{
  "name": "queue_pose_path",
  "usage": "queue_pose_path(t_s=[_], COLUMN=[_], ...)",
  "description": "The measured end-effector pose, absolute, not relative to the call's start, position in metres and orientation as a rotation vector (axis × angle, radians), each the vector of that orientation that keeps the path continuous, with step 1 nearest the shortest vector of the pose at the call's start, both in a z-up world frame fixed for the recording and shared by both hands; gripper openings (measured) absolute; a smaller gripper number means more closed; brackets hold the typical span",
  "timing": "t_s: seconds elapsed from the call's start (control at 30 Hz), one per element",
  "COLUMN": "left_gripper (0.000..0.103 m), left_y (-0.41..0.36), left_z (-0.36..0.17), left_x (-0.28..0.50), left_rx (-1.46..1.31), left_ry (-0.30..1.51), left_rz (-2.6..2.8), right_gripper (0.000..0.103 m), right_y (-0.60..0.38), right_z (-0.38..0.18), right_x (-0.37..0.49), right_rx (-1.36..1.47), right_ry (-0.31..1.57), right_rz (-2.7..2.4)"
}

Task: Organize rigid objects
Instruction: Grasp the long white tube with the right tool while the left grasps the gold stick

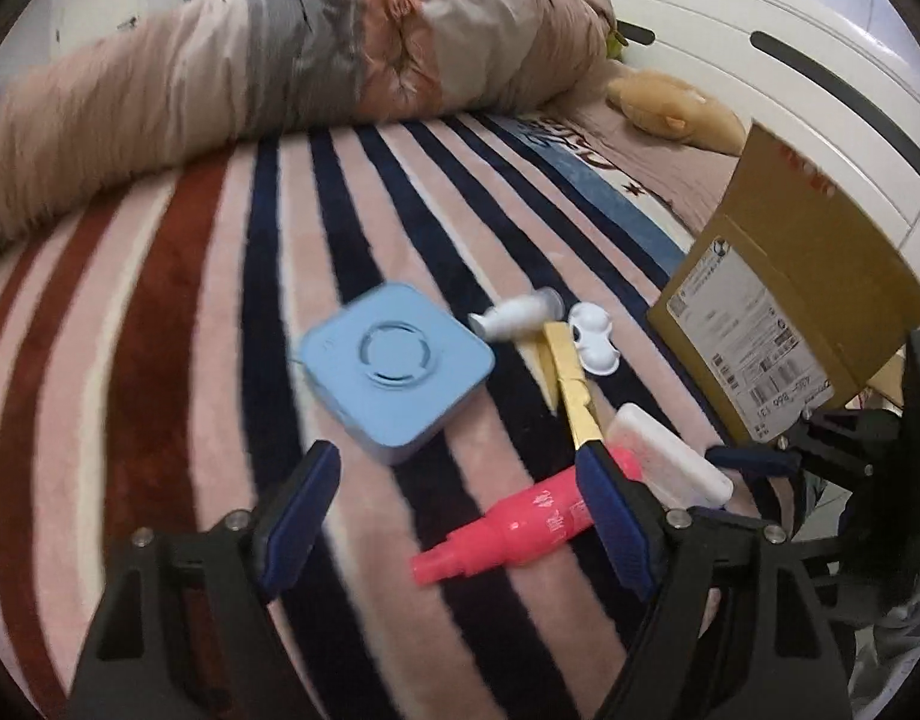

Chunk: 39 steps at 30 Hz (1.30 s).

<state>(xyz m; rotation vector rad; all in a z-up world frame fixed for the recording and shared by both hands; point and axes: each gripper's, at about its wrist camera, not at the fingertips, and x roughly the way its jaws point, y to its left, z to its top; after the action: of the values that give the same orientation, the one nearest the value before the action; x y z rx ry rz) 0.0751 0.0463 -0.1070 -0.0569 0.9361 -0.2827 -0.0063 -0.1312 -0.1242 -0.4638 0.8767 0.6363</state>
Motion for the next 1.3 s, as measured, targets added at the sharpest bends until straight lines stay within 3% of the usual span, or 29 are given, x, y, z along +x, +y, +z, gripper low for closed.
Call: queue_pose_path(t_s=[0.1,0.13,0.23,0.3,0.33,0.4,0.47,0.53,0.6,0.73,0.83,1.07,1.1,1.17,1.3], left_gripper=[0.078,0.078,0.078,0.077,0.076,0.069,0.051,0.041,0.039,0.020,0.015,0.015,0.015,0.016,0.016], left_y=[0.037,0.033,0.017,0.007,0.003,-0.006,-0.016,-0.025,-0.033,-0.038,-0.039,-0.009,-0.004,0.002,0.005], left_z=[-0.112,-0.112,-0.117,-0.122,-0.123,-0.124,-0.123,-0.126,-0.132,-0.149,-0.148,-0.135,-0.137,-0.143,-0.146], left_x=[0.084,0.089,0.104,0.117,0.122,0.129,0.133,0.134,0.132,0.137,0.131,0.112,0.110,0.112,0.115], left_rx=[-0.087,-0.089,-0.078,-0.069,-0.058,-0.039,-0.031,-0.007,0.039,0.056,0.090,0.151,0.159,0.143,0.117], left_ry=[0.933,0.935,0.958,0.979,0.980,0.983,0.995,1.016,1.030,1.070,1.061,1.058,1.066,1.075,1.061], left_rz=[-0.329,-0.343,-0.379,-0.401,-0.399,-0.410,-0.450,-0.482,-0.470,-0.412,-0.411,-0.340,-0.324,-0.314,-0.315], right_gripper=[0.044,0.056,0.058,0.041,0.013,0.013,0.013,0.013,0.013,0.013,0.013,0.014,0.016,0.034,0.054], right_y=[-0.119,-0.116,-0.108,-0.109,-0.110,-0.115,-0.121,-0.130,-0.136,-0.141,-0.143,-0.146,-0.143,-0.135,-0.124], right_z=[-0.125,-0.125,-0.132,-0.139,-0.143,-0.145,-0.142,-0.137,-0.133,-0.133,-0.134,-0.127,-0.129,-0.131,-0.132], right_x=[-0.010,-0.010,-0.002,0.007,0.010,0.011,0.006,0.003,0.000,-0.003,-0.003,0.001,0.002,-0.003,-0.018], right_rx=[-0.534,-0.543,-0.575,-0.585,-0.587,-0.575,-0.580,-0.514,-0.502,-0.522,-0.478,-0.343,-0.380,-0.483,-0.574], right_ry=[0.800,0.784,0.803,0.833,0.854,0.862,0.848,0.878,0.883,0.872,0.891,0.942,0.935,0.881,0.797], right_rz=[0.591,0.600,0.597,0.581,0.580,0.570,0.568,0.609,0.617,0.612,0.645,0.752,0.725,0.658,0.651])
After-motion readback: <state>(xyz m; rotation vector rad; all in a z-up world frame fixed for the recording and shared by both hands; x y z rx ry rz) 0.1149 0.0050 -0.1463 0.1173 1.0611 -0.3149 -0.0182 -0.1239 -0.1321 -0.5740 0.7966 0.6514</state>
